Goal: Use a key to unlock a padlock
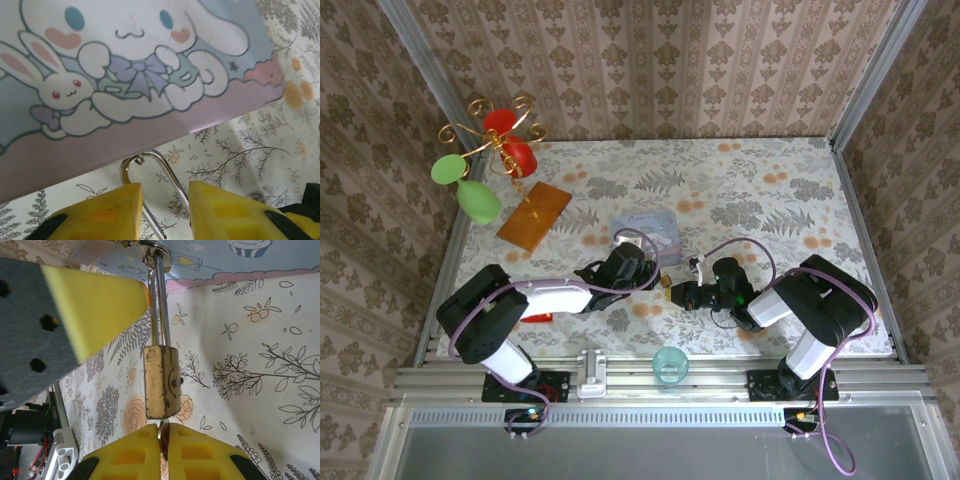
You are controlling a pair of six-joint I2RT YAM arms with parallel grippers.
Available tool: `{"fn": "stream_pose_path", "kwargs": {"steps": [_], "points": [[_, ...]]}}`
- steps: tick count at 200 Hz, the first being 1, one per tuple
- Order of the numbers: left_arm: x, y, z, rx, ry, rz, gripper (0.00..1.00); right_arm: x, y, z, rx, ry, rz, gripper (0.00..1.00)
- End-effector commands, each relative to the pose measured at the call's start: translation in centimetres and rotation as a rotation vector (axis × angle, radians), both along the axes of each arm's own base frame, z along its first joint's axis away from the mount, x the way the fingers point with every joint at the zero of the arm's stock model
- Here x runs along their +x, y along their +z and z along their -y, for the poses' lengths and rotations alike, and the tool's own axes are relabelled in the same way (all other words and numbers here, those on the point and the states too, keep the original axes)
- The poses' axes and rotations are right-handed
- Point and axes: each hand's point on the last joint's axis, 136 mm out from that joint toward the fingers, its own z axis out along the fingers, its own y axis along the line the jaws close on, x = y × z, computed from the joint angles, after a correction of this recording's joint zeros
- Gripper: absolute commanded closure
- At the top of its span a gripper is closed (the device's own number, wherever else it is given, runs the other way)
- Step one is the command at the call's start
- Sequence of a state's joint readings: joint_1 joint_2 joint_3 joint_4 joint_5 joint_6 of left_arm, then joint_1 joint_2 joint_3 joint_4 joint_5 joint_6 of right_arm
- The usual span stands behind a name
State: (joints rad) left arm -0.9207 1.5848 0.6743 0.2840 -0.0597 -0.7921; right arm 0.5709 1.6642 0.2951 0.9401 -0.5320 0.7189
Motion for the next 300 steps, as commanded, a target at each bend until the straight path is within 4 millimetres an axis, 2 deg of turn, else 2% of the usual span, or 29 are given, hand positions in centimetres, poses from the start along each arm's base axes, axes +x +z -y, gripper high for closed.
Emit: {"fn": "stream_pose_path", "kwargs": {"steps": [1, 26, 51, 92, 128, 146, 175, 197, 202, 214, 239, 255, 259, 277, 300], "points": [[-0.7, -2.0, -0.8, 0.041, -0.021, -0.044, 0.73, -0.3, -0.5, 0.4, 0.0, -0.011, -0.03, 0.9], [-0.8, -2.0, -0.9, 0.047, -0.021, -0.043, 0.73, -0.4, -1.0, 0.5, -0.012, -0.014, -0.053, 0.9], [-0.9, -2.4, -0.8, 0.063, -0.03, -0.045, 0.74, -0.6, -2.6, 0.3, -0.037, 0.0, -0.123, 0.89], [-1.0, -1.1, -0.8, 0.013, -0.017, -0.025, 0.71, -0.8, -4.1, 1.3, -0.086, -0.047, -0.157, 0.81], [-0.7, -2.0, -1.7, 0.022, 0.004, -0.032, 0.71, -0.7, -4.6, 1.9, -0.139, -0.077, -0.197, 0.74], [-0.7, -1.9, -1.7, 0.018, 0.007, -0.026, 0.72, -0.8, -5.0, 3.1, -0.196, -0.118, -0.209, 0.7], [-0.7, -1.3, -1.4, 0.001, 0.002, -0.019, 0.72, -0.6, -4.6, 5.5, -0.324, -0.202, -0.183, 0.61], [-0.6, -0.6, -1.4, -0.01, 0.005, -0.006, 0.71, -0.1, -3.0, 6.5, -0.45, -0.234, -0.115, 0.6], [-0.6, -0.3, -1.5, -0.014, 0.006, -0.001, 0.71, 0.3, -1.8, 6.4, -0.457, -0.243, -0.078, 0.6], [-0.5, 0.5, -1.7, -0.022, 0.014, 0.016, 0.71, 0.5, -0.6, 6.4, -0.51, -0.249, -0.044, 0.59], [-0.4, 3.6, -2.7, -0.047, 0.031, 0.079, 0.67, 0.8, 0.7, 5.2, -0.582, -0.231, -0.01, 0.55], [-0.4, 5.7, -4.0, -0.058, 0.055, 0.128, 0.64, 1.2, 1.2, 4.0, -0.609, -0.226, 0.003, 0.54], [-0.4, 6.4, -4.4, -0.067, 0.061, 0.141, 0.64, 1.2, 0.5, 3.8, -0.635, -0.222, -0.008, 0.54], [-0.5, 8.4, -6.4, -0.077, 0.092, 0.184, 0.61, 1.7, 0.3, 2.8, -0.673, -0.233, -0.012, 0.53], [-0.9, 9.8, -8.7, -0.054, 0.116, 0.224, 0.6, 2.1, 0.1, 1.5, -0.717, -0.235, -0.009, 0.48]]}}
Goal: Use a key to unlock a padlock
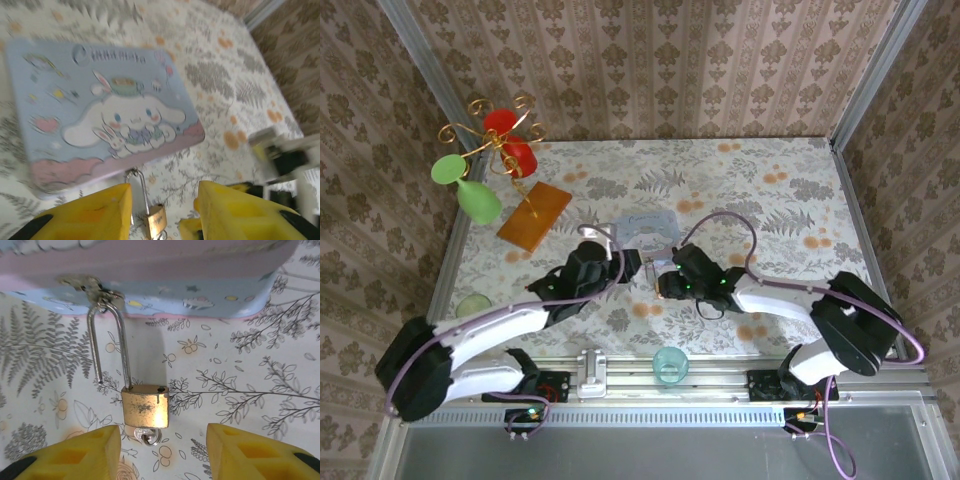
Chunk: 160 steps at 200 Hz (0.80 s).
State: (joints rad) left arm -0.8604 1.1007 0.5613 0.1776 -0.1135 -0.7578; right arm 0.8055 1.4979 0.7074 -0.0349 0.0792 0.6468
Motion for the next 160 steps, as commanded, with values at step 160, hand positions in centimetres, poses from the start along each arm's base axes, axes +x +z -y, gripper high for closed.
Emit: {"fn": "stream_pose_path", "kwargs": {"steps": [160], "points": [[-0.9, -3.0, -6.2, 0.08, 0.099, -0.024, 0.57, 0.8, -2.9, -2.3, -0.21, 0.011, -0.018, 0.47]]}}
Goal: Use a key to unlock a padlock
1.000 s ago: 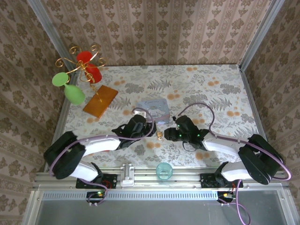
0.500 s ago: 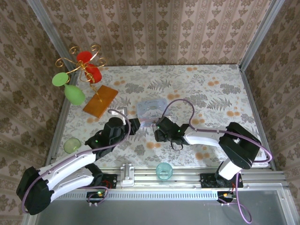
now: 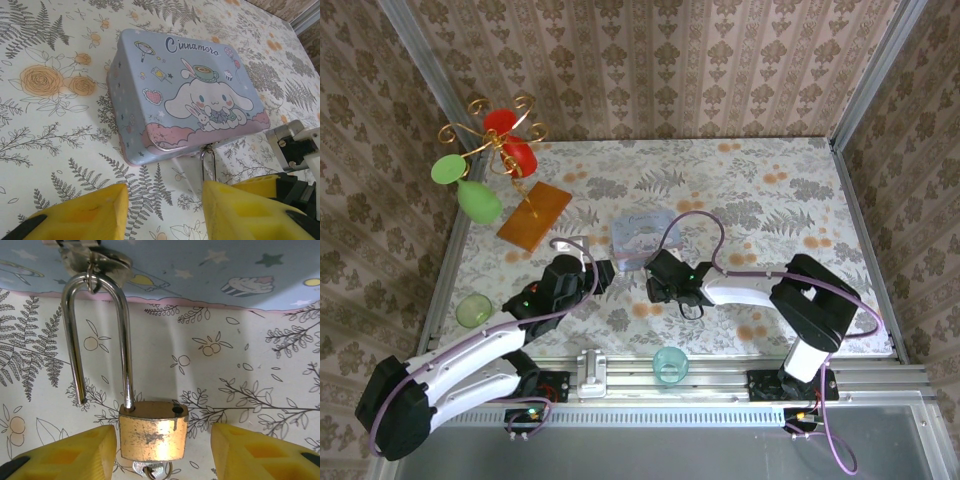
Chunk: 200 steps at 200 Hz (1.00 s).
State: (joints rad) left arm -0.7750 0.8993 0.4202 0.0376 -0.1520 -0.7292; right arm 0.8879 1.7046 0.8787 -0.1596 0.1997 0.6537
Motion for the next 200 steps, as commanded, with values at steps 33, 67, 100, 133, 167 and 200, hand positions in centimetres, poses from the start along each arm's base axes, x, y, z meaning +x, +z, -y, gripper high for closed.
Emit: {"fn": "stream_pose_path", "kwargs": {"steps": [33, 67, 100, 133, 167, 200], "points": [[0.2, -0.5, -0.2, -0.017, 0.001, -0.012, 0.57, 0.4, -0.5, -0.7, -0.027, 0.018, 0.007, 0.53], [0.4, -0.5, -0.1, 0.0, -0.008, -0.006, 0.57, 0.4, -0.3, -0.8, -0.014, 0.024, 0.009, 0.65], [1.6, 0.6, 0.2, 0.096, -0.043, 0.033, 0.55, 0.5, 0.0, -0.9, 0.02, 0.004, 0.01, 0.68], [4.0, 1.8, 1.7, 0.197, -0.12, 0.063, 0.53, 0.3, -0.1, -0.5, 0.051, -0.063, -0.014, 0.71], [6.9, 3.0, 4.6, 0.274, -0.231, 0.119, 0.53, 0.2, 0.0, 0.6, 0.066, -0.123, -0.005, 0.72], [9.3, 0.8, 8.2, 0.339, -0.366, 0.116, 0.52, 0.1, -0.3, 0.4, 0.111, -0.174, -0.018, 0.72]]}}
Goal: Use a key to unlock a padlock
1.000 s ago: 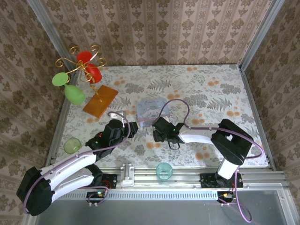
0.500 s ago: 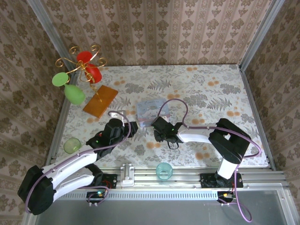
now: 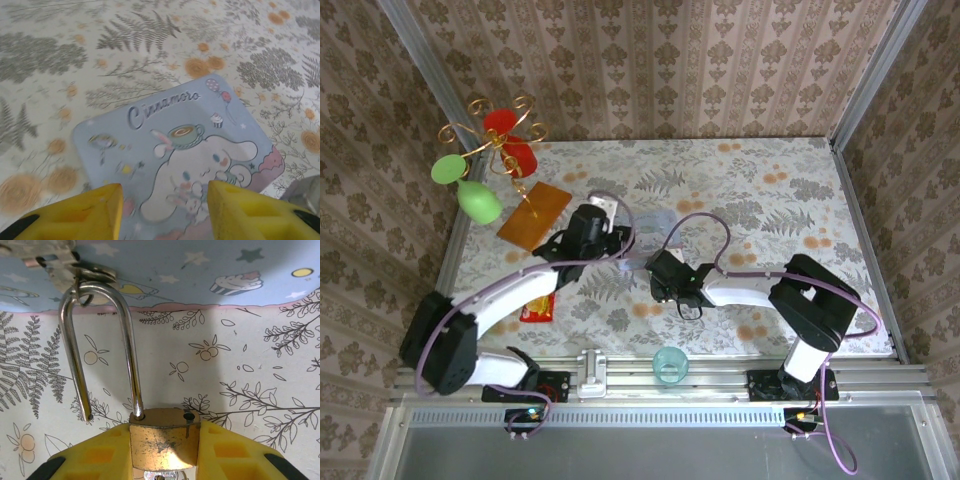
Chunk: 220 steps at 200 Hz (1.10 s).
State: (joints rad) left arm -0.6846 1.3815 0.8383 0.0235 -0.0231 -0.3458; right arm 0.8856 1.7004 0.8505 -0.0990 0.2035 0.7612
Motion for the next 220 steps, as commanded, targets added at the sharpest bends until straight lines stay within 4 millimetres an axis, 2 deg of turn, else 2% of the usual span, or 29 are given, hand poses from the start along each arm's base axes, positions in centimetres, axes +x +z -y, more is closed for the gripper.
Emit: {"fn": "stream_pose_path", "kwargs": {"steps": [1, 20, 34, 59, 97, 125, 148, 194, 220], "points": [[1.2, -1.3, 2.4, 0.082, -0.143, 0.017, 0.53, -0.1, -0.3, 0.6, 0.037, -0.08, -0.019, 0.72], [2.1, -3.3, 3.1, 0.142, -0.159, -0.003, 0.53, -0.2, -0.7, 0.5, 0.066, -0.122, -0.03, 0.72], [2.3, -4.4, 2.8, 0.187, -0.152, 0.002, 0.54, -0.1, -0.8, 0.6, 0.088, -0.153, -0.026, 0.72], [2.0, -6.2, 2.1, 0.235, -0.15, -0.01, 0.55, 0.3, -0.7, 0.7, 0.144, -0.224, -0.006, 0.72], [1.0, -8.6, 1.4, 0.236, -0.14, -0.029, 0.56, 1.3, -0.9, -1.0, 0.196, -0.286, 0.01, 0.73], [0.6, -9.4, 1.0, 0.219, -0.14, -0.035, 0.58, 2.1, -1.4, -1.1, 0.288, -0.387, 0.029, 0.75], [0.2, -10.2, 0.4, 0.216, -0.124, -0.037, 0.61, 2.7, -0.9, -1.2, 0.346, -0.425, 0.07, 0.75], [-0.3, -11.7, -0.2, 0.212, -0.129, -0.044, 0.62, 3.7, -0.5, -3.0, 0.404, -0.434, 0.083, 0.75], [-0.5, -12.4, -0.4, 0.225, -0.133, -0.056, 0.62, 4.4, -0.5, -2.3, 0.402, -0.457, 0.102, 0.75]]}}
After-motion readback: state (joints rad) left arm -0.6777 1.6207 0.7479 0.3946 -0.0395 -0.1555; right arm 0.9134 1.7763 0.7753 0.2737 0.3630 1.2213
